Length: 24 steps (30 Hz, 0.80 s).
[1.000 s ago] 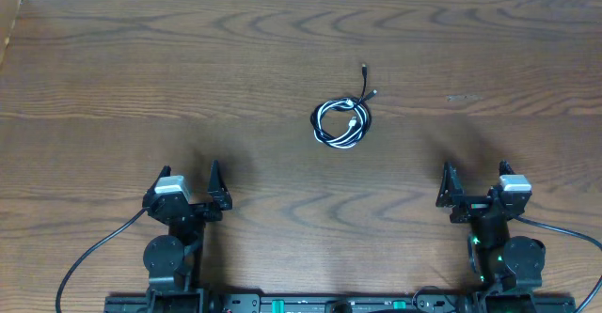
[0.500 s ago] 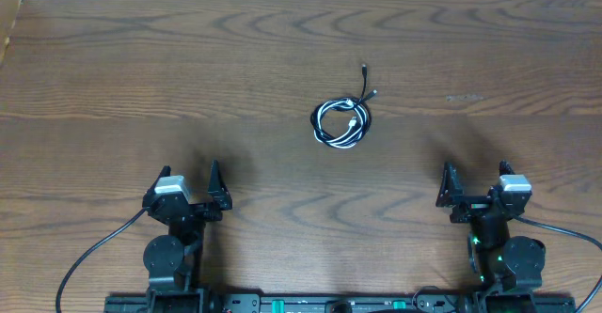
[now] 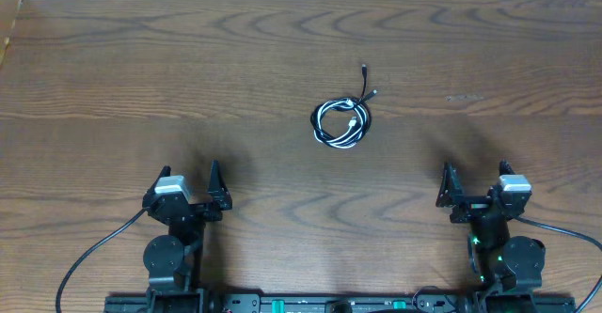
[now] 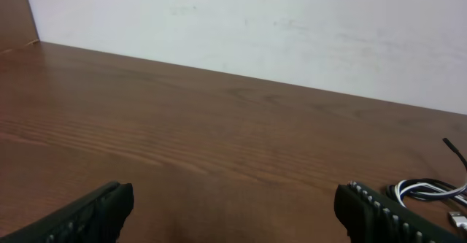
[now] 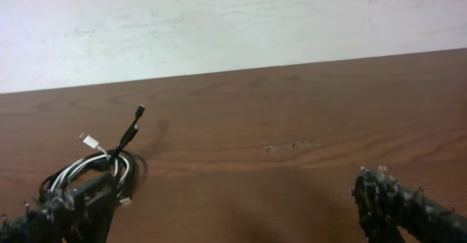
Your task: Untangle cables
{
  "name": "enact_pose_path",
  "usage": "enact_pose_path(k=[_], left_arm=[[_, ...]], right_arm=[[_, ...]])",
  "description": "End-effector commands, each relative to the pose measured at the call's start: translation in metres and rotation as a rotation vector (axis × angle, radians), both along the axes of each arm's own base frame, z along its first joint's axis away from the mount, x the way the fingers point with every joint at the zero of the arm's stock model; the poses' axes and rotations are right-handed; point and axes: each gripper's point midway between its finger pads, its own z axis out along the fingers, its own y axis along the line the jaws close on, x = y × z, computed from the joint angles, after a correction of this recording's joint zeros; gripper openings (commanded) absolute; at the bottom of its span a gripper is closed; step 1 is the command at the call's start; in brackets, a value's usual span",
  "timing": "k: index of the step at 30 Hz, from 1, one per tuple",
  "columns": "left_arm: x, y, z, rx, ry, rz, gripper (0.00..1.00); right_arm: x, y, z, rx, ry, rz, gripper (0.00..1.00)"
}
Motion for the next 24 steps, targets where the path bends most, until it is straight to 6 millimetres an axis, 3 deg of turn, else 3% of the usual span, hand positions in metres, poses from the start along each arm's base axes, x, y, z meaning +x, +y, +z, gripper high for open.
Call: enact_pose_path(k=[1, 4, 24], left_arm=[[-0.0015, 0.0028, -0.0134, 0.017, 0.048, 0.013, 0.94], [-0.0015, 0.0028, -0.0135, 0.017, 0.048, 0.013, 0.94], [-0.0018, 0.0014, -0.0084, 0.017, 0.038, 0.005, 0.94]], right_arm=[[-0.0004, 0.0024, -0.0003, -0.105, -0.007, 0.019, 0.99], [-0.0004, 0.0024, 0.0002, -0.172, -0.013, 0.024, 0.99], [-0.0013, 0.0123, 0.001, -0.163, -0.02, 0.081, 0.99]])
